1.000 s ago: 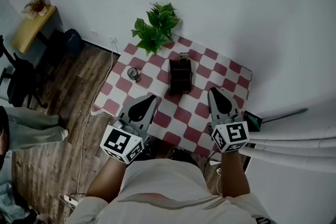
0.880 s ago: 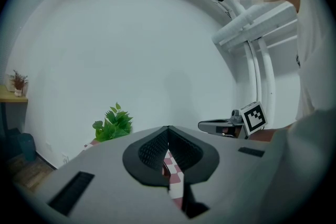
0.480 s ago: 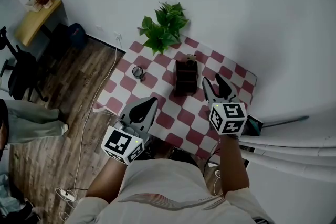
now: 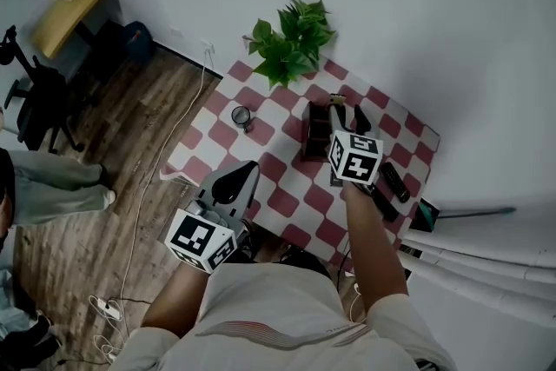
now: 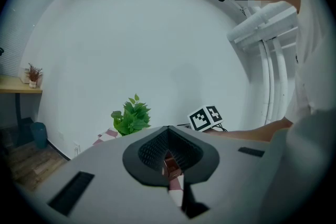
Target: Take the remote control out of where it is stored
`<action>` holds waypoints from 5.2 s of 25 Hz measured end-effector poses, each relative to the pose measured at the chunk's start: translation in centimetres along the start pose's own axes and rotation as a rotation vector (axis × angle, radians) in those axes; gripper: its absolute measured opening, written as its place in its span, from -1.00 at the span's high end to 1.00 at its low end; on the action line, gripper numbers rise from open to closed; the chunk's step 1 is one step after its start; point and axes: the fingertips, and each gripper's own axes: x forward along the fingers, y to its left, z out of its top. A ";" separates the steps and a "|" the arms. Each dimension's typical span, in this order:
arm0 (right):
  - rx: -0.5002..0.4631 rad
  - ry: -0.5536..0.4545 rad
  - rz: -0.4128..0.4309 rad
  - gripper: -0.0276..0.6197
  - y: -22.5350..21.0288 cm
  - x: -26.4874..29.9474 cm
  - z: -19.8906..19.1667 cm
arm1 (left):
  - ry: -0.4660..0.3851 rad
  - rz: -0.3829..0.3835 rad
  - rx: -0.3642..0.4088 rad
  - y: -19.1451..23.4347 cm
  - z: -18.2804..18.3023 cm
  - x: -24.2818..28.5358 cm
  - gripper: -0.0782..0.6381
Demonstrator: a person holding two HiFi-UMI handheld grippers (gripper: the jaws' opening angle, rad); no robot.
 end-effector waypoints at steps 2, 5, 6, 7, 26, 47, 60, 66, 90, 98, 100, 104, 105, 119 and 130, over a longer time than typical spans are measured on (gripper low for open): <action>0.005 0.033 -0.005 0.25 0.2 1.5 -0.7 | 0.006 0.008 -0.006 0.6 -0.3 0.0 0.76; 0.015 0.075 -0.014 0.25 0.3 3.4 -1.7 | 0.013 0.017 -0.013 1.3 -0.5 0.1 0.76; 0.019 0.086 -0.018 0.25 0.3 3.9 -1.9 | 0.015 0.019 -0.013 1.5 -0.6 0.1 0.76; 0.024 0.096 -0.021 0.24 0.4 4.3 -2.1 | 0.018 0.021 -0.012 1.7 -0.7 0.2 0.76; 0.051 -0.002 0.014 0.34 0.2 1.2 0.9 | 0.015 -0.051 0.000 0.6 -0.6 0.4 0.76; -0.195 0.196 0.187 0.35 -6.6 -16.1 -2.3 | 0.006 -0.178 -0.007 -4.5 -0.4 1.8 0.76; -0.643 0.996 0.401 0.35 -6.8 -20.0 -18.2 | 0.020 -0.198 -0.005 -5.6 -0.9 2.2 0.76; -0.734 1.235 0.483 0.35 -6.3 -20.2 -24.0 | 0.018 -0.178 -0.010 -5.0 -1.1 2.0 0.76; -0.758 1.231 0.526 0.35 -5.0 -17.0 -30.4 | 0.028 -0.159 -0.007 -4.0 -1.1 1.8 0.76; -0.747 1.203 0.541 0.34 -5.1 -17.3 -30.6 | 0.032 -0.157 -0.008 -4.2 -1.2 1.7 0.76; -0.738 1.190 0.539 0.34 -5.1 -17.4 -30.0 | 0.029 -0.160 -0.007 -4.3 -1.1 1.7 0.76; -0.699 1.099 0.525 0.34 -4.8 -17.5 -26.8 | 0.024 -0.169 -0.004 -4.6 -0.9 1.7 0.76; -0.679 1.062 0.521 0.34 -4.5 -17.4 -25.6 | 0.021 -0.173 -0.003 -4.7 -0.9 1.7 0.76; -0.349 0.208 0.424 0.83 1.4 -19.0 -5.8 | -0.013 -0.202 0.021 -6.1 0.6 2.0 0.76; -0.119 -0.153 0.293 0.88 0.9 -21.8 -0.7 | -0.013 -0.203 0.037 -6.7 1.1 1.6 0.76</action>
